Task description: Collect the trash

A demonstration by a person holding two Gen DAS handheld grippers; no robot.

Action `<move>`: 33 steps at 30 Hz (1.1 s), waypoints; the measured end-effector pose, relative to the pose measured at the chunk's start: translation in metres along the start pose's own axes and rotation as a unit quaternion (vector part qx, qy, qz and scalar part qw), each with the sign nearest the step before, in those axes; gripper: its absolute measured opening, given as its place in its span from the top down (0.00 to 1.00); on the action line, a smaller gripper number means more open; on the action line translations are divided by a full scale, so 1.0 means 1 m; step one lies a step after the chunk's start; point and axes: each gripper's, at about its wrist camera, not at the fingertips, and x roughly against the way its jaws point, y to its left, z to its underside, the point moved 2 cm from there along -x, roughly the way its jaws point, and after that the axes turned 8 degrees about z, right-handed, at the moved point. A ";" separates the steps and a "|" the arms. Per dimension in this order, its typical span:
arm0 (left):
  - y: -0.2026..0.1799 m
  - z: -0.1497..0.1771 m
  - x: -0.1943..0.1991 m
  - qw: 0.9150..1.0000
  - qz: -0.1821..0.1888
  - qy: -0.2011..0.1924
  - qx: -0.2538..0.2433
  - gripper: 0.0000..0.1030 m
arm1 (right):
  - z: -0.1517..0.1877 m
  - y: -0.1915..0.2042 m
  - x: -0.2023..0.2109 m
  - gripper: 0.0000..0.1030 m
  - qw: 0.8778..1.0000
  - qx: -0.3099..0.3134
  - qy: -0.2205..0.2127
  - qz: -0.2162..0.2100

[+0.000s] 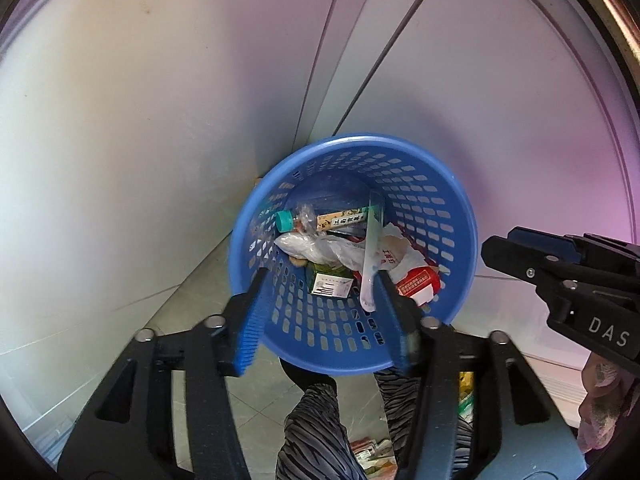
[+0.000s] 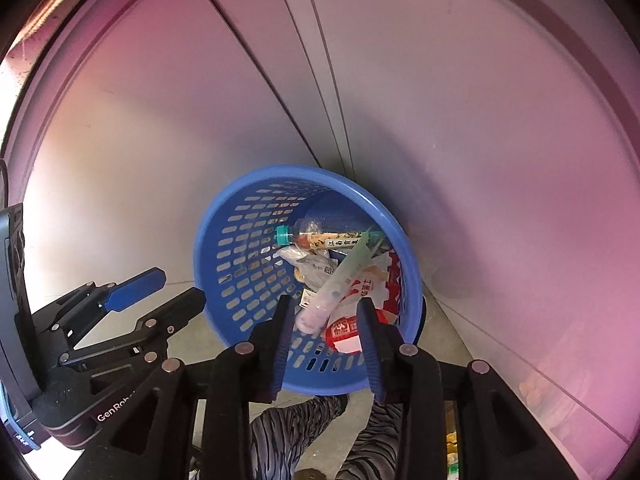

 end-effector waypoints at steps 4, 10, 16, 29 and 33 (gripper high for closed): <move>0.000 0.002 0.007 1.000 0.000 -0.008 0.000 0.38 | 0.001 0.001 0.008 0.65 1.000 0.011 -0.005 0.000; -0.001 0.005 0.018 1.000 -0.004 -0.014 0.001 0.38 | 0.005 -0.001 0.020 0.65 1.000 0.011 -0.014 -0.004; -0.010 0.006 0.045 0.999 -0.006 -0.036 -0.003 0.38 | 0.011 -0.001 0.043 0.65 0.999 0.019 -0.027 -0.015; -0.038 0.001 0.127 0.994 -0.018 -0.111 -0.006 0.38 | 0.017 0.000 0.128 0.57 0.993 0.057 -0.099 -0.030; -0.049 -0.006 0.151 0.991 -0.018 -0.135 -0.007 0.38 | 0.018 -0.007 0.159 0.55 0.989 0.061 -0.128 -0.041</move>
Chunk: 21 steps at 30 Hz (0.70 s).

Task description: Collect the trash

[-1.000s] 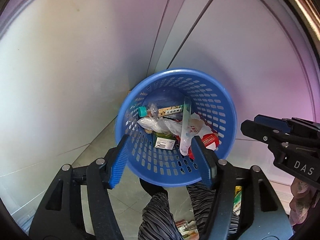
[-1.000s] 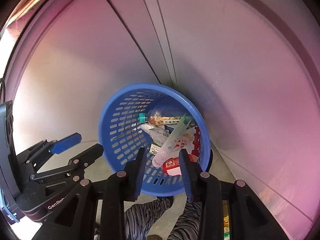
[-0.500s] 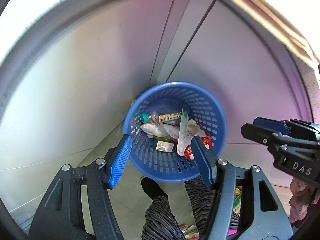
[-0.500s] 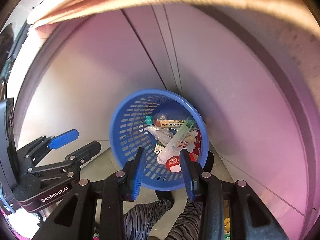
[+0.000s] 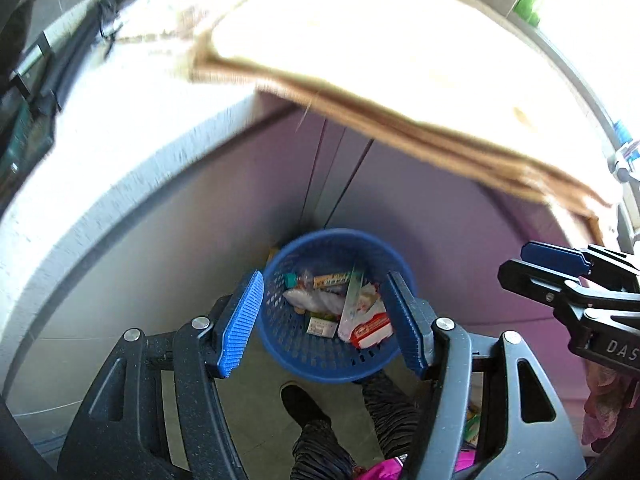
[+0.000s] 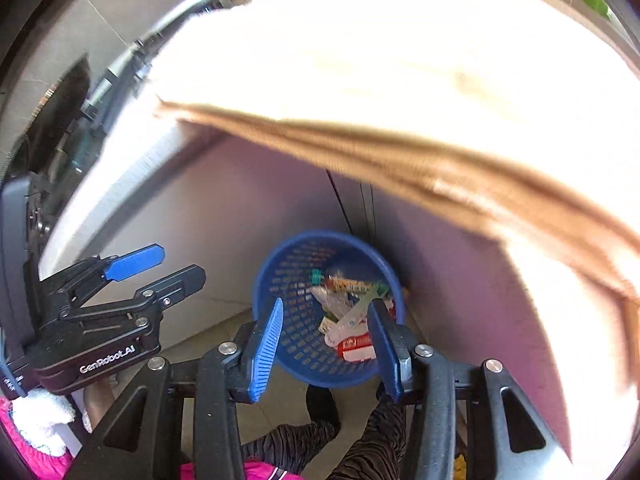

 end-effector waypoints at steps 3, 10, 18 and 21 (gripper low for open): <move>-0.011 -0.010 0.015 1.000 0.005 -0.016 0.000 0.38 | -0.005 -0.004 0.023 0.51 1.000 0.004 -0.023 -0.001; -0.039 -0.030 0.044 0.999 0.005 -0.051 -0.016 0.38 | -0.021 -0.023 0.072 0.45 0.998 0.006 -0.065 -0.003; -0.069 -0.051 0.068 0.997 0.001 -0.080 -0.023 0.38 | -0.034 -0.043 0.104 0.38 0.994 0.008 -0.108 0.009; -0.077 -0.056 0.077 0.995 0.001 -0.095 -0.022 0.38 | -0.039 -0.052 0.114 0.37 0.992 0.007 -0.124 0.014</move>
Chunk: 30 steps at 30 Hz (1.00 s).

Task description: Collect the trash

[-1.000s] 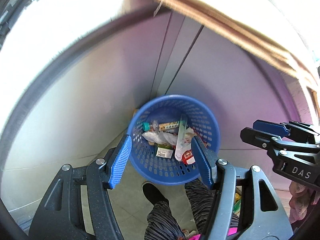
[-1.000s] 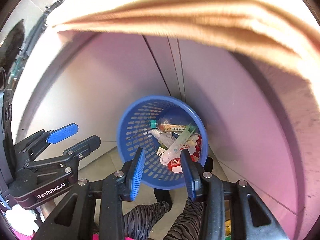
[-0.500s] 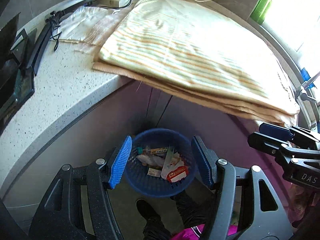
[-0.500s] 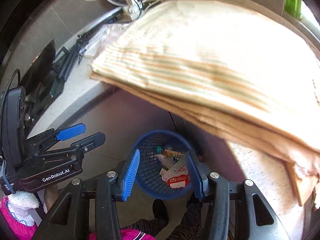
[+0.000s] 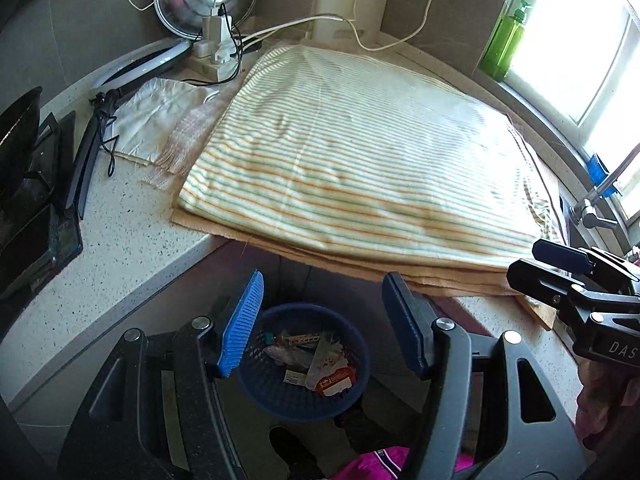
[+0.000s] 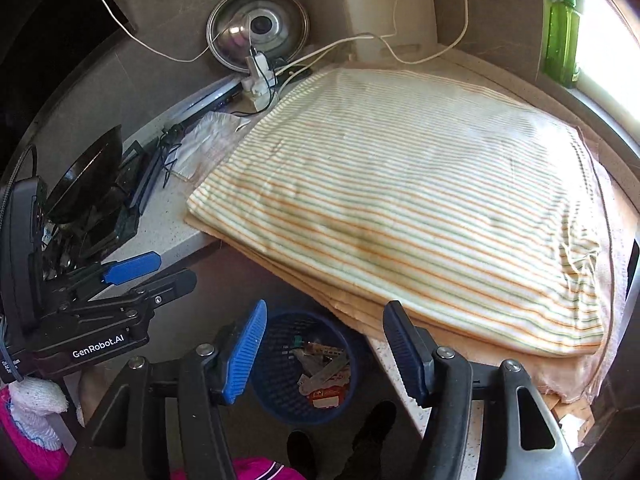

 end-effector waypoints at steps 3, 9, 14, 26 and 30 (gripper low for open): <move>-0.011 -0.011 0.010 1.000 -0.002 -0.021 -0.004 0.30 | -0.008 -0.007 0.009 0.24 1.000 -0.004 -0.024 0.003; -0.035 -0.039 0.031 0.997 0.001 -0.072 -0.024 0.22 | -0.026 -0.025 0.030 0.14 0.997 -0.015 -0.070 0.009; -0.053 -0.058 0.046 0.994 0.000 -0.108 -0.035 0.10 | -0.039 -0.035 0.042 0.09 0.995 -0.012 -0.101 0.022; -0.082 -0.083 0.052 0.990 -0.009 -0.131 -0.057 0.02 | -0.051 -0.058 0.060 0.00 0.988 -0.033 -0.147 0.035; -0.087 -0.086 0.053 0.989 -0.007 -0.134 -0.054 0.01 | -0.051 -0.065 0.064 0.00 0.987 -0.040 -0.152 0.036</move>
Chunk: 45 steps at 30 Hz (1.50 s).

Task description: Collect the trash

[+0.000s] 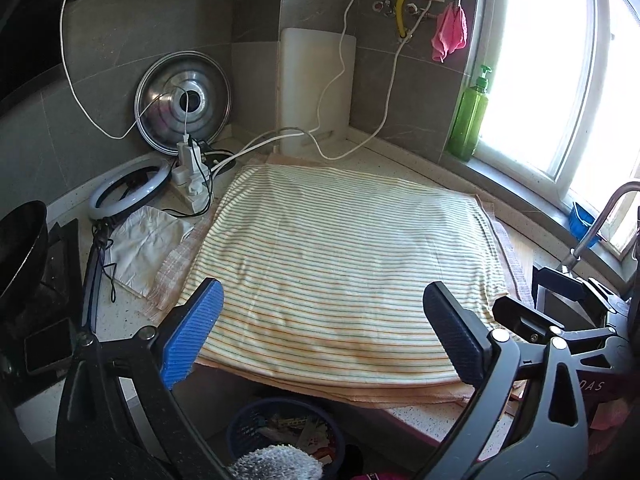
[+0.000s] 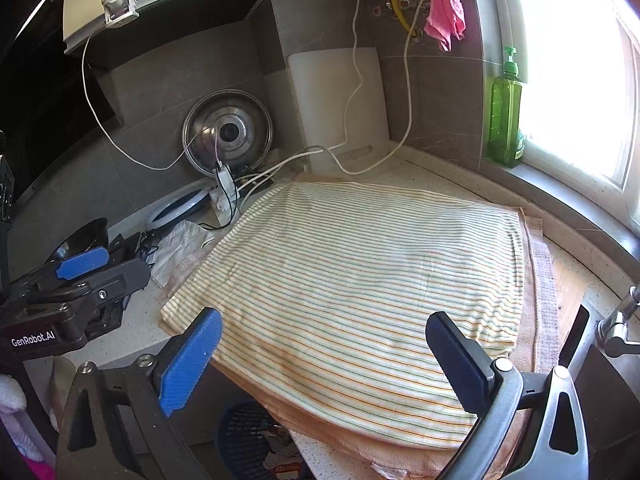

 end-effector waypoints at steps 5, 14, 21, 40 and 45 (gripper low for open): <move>-0.004 -0.002 -0.003 1.000 -0.008 -0.001 0.008 0.01 | -0.005 -0.009 0.003 0.00 1.000 -0.013 -0.006 -0.001; -0.006 -0.003 -0.008 1.000 0.003 0.004 0.015 0.01 | -0.013 -0.020 0.003 0.00 0.999 -0.037 -0.009 -0.016; -0.005 -0.004 -0.010 0.999 0.026 0.011 0.033 0.01 | -0.013 -0.025 0.001 0.00 0.998 -0.053 -0.005 -0.039; -0.008 -0.005 -0.013 0.999 0.026 0.012 0.038 0.01 | -0.014 -0.034 -0.002 0.00 0.997 -0.065 -0.002 -0.041; -0.009 -0.004 -0.012 0.999 0.021 0.011 0.039 0.01 | -0.014 -0.035 -0.003 0.00 0.997 -0.066 0.001 -0.043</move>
